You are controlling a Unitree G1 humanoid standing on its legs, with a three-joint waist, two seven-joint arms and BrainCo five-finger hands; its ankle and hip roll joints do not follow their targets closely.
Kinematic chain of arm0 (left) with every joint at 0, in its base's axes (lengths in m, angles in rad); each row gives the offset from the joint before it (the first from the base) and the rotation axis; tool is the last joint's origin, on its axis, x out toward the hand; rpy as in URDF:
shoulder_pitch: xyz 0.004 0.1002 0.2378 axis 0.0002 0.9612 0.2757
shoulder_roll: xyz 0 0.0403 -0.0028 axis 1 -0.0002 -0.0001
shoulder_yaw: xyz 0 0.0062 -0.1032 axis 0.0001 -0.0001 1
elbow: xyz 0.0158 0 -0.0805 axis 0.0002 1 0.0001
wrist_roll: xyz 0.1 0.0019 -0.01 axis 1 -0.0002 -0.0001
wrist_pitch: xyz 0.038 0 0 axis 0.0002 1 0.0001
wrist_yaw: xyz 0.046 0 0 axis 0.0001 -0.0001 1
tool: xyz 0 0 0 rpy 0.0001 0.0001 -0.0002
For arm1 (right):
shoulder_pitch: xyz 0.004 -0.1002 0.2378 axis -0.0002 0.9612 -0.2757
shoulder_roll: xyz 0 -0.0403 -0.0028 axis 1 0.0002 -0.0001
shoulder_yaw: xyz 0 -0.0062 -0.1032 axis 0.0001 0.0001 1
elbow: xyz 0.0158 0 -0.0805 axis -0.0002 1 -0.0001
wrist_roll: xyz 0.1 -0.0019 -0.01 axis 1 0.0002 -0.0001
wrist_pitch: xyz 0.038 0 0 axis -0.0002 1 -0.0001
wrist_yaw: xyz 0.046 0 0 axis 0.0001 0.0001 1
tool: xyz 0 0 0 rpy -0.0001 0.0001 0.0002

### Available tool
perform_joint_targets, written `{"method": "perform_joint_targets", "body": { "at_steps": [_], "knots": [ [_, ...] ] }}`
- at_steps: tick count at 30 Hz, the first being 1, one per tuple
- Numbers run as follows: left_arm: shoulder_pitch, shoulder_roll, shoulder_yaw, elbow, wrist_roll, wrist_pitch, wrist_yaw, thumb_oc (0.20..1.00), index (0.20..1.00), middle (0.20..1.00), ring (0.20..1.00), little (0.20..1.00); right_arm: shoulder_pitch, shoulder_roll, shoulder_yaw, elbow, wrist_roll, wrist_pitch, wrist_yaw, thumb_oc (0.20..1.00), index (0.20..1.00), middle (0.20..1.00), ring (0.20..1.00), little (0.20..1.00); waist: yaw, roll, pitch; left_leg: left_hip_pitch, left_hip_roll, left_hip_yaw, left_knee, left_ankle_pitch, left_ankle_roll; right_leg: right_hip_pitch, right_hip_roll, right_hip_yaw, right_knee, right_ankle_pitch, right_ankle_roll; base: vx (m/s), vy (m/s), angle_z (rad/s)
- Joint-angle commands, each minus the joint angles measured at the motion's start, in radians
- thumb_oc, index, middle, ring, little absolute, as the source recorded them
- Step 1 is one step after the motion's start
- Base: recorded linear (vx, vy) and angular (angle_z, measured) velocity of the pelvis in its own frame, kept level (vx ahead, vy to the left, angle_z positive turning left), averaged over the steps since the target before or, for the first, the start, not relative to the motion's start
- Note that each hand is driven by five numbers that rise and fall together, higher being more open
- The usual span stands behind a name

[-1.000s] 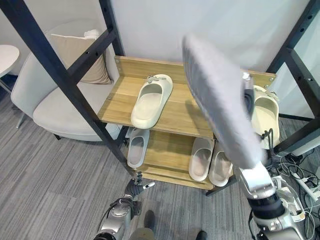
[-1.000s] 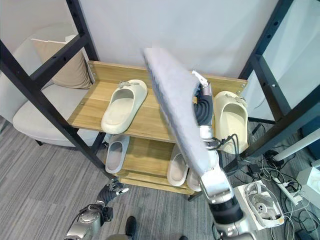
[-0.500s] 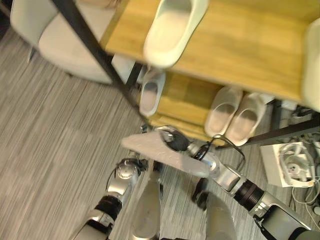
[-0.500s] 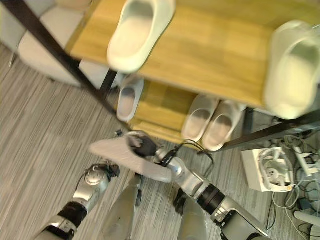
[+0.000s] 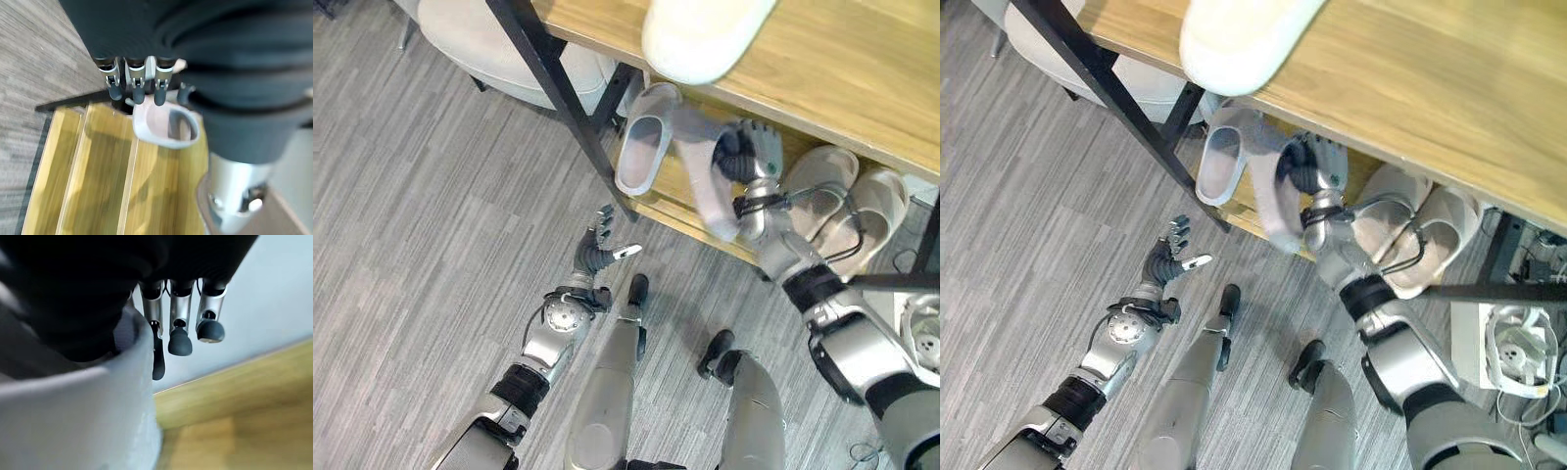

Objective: Arrange the slippers neatly on the shoe rack.

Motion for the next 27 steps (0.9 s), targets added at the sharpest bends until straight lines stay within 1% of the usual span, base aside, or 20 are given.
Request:
{"method": "perform_joint_targets", "body": {
  "at_steps": [1, 6, 7, 10, 11, 12, 14, 17, 20, 24, 26, 27],
  "knots": [
    [0.001, 0.002, -0.005, -0.058, -0.018, -0.046, -0.023, 1.000, 1.000, 1.000, 1.000, 1.000, 0.006, -0.026, 0.008, -0.014, 0.005, 0.010, -0.060, 0.200, 0.200, 0.200, 0.200, 0.200, 0.017, -0.004, -0.035, 0.016, 0.006, -0.011, 0.067, -0.171, 0.021, 0.025, 0.046, 0.019, -0.087, 0.073, 0.068, 0.06, 0.020, 0.21],
    [-0.010, 0.005, -0.032, -0.073, -0.018, -0.040, -0.027, 1.000, 1.000, 1.000, 1.000, 1.000, -0.077, -0.053, 0.057, 0.089, 0.011, 0.028, -0.056, 0.200, 0.200, 0.200, 0.200, 0.200, 0.030, -0.001, -0.027, -0.029, 0.000, -0.017, 0.090, -0.182, 0.025, -0.011, 0.035, 0.006, -0.074, 0.068, 0.069, 0.06, 0.037, 0.09],
    [-0.020, 0.005, -0.045, -0.085, -0.022, -0.039, -0.024, 1.000, 1.000, 1.000, 1.000, 1.000, -0.122, -0.063, 0.089, 0.146, 0.012, 0.040, -0.054, 0.200, 0.200, 0.200, 0.200, 0.200, 0.040, 0.000, -0.024, -0.043, -0.007, -0.019, 0.091, -0.186, 0.026, -0.023, 0.032, 0.001, -0.073, 0.066, 0.070, 0.07, 0.042, 0.05],
    [-0.038, 0.004, -0.052, -0.092, -0.027, -0.037, -0.019, 1.000, 1.000, 1.000, 1.000, 1.000, -0.165, -0.056, 0.118, 0.207, 0.016, 0.051, -0.049, 0.200, 0.200, 0.200, 0.200, 0.200, 0.049, 0.002, -0.024, -0.054, -0.012, -0.023, 0.089, -0.186, 0.027, -0.029, 0.029, -0.004, -0.074, 0.067, 0.073, 0.04, 0.020, 0.10],
    [-0.043, 0.005, -0.054, -0.093, -0.030, -0.036, -0.018, 1.000, 1.000, 1.000, 1.000, 1.000, -0.183, -0.051, 0.132, 0.237, 0.015, 0.061, -0.044, 0.567, 0.567, 0.567, 0.567, 0.567, 0.052, 0.001, -0.025, -0.055, -0.014, -0.023, 0.086, -0.186, 0.027, -0.029, 0.029, -0.006, -0.076, 0.069, 0.074, 0.03, 0.005, 0.06],
    [-0.049, 0.010, -0.055, -0.098, -0.031, -0.032, -0.013, 1.000, 1.000, 1.000, 1.000, 1.000, -0.215, -0.027, 0.149, 0.296, 0.017, 0.080, -0.037, 1.000, 1.000, 1.000, 1.000, 1.000, 0.057, 0.002, -0.025, -0.057, -0.015, -0.022, 0.081, -0.185, 0.027, -0.028, 0.028, -0.011, -0.083, 0.073, 0.075, 0.03, 0.012, 0.03],
    [-0.061, 0.016, -0.062, -0.101, -0.036, -0.028, -0.007, 1.000, 1.000, 1.000, 1.000, 1.000, -0.266, 0.008, 0.162, 0.375, 0.043, 0.096, -0.035, 1.000, 1.000, 1.000, 1.000, 1.000, 0.065, 0.003, -0.027, -0.052, -0.019, -0.022, 0.066, -0.181, 0.027, -0.025, 0.030, -0.014, -0.097, 0.078, 0.076, 0.01, 0.010, 0.02],
    [-0.068, 0.017, -0.057, -0.104, -0.035, -0.022, 0.000, 1.000, 1.000, 1.000, 1.000, 1.000, -0.291, 0.020, 0.169, 0.388, 0.066, 0.093, -0.043, 1.000, 1.000, 1.000, 1.000, 1.000, 0.064, 0.004, -0.025, -0.042, -0.021, -0.020, 0.049, -0.175, 0.026, -0.018, 0.034, -0.014, -0.109, 0.085, 0.077, 0.00, 0.021, 0.07],
    [-0.067, 0.015, -0.058, -0.094, -0.041, -0.019, -0.004, 1.000, 1.000, 1.000, 1.000, 1.000, -0.307, 0.030, 0.170, 0.403, 0.085, 0.090, -0.029, 1.000, 1.000, 1.000, 1.000, 1.000, 0.059, 0.002, -0.023, -0.032, -0.022, -0.017, 0.040, -0.173, 0.025, -0.012, 0.038, -0.012, -0.117, 0.087, 0.075, 0.00, 0.000, 0.00],
    [-0.069, 0.015, -0.066, -0.092, -0.052, -0.012, -0.007, 1.000, 1.000, 1.000, 1.000, 1.000, -0.337, 0.039, 0.162, 0.430, 0.139, 0.075, -0.031, 1.000, 1.000, 1.000, 1.000, 1.000, 0.056, 0.002, -0.019, -0.024, -0.023, -0.013, 0.032, -0.171, 0.024, -0.013, 0.041, -0.010, -0.121, 0.088, 0.073, 0.00, 0.000, 0.00],
    [-0.071, 0.008, -0.068, -0.083, -0.051, -0.007, -0.002, 1.000, 1.000, 1.000, 1.000, 1.000, -0.331, 0.038, 0.120, 0.401, 0.236, 0.045, -0.066, 1.000, 1.000, 1.000, 1.000, 1.000, 0.048, -0.002, -0.017, -0.013, -0.019, -0.006, 0.021, -0.168, 0.024, -0.008, 0.046, -0.005, -0.134, 0.095, 0.073, 0.00, 0.000, 0.00],
    [-0.070, 0.009, -0.069, -0.083, -0.051, -0.008, -0.002, 1.000, 1.000, 1.000, 1.000, 1.000, -0.329, 0.037, 0.120, 0.399, 0.237, 0.045, -0.067, 1.000, 1.000, 1.000, 1.000, 1.000, 0.049, -0.003, -0.016, -0.012, -0.019, -0.006, 0.020, -0.168, 0.024, -0.007, 0.047, -0.004, -0.135, 0.096, 0.073, 0.01, 0.011, -0.05]
  ]
}}
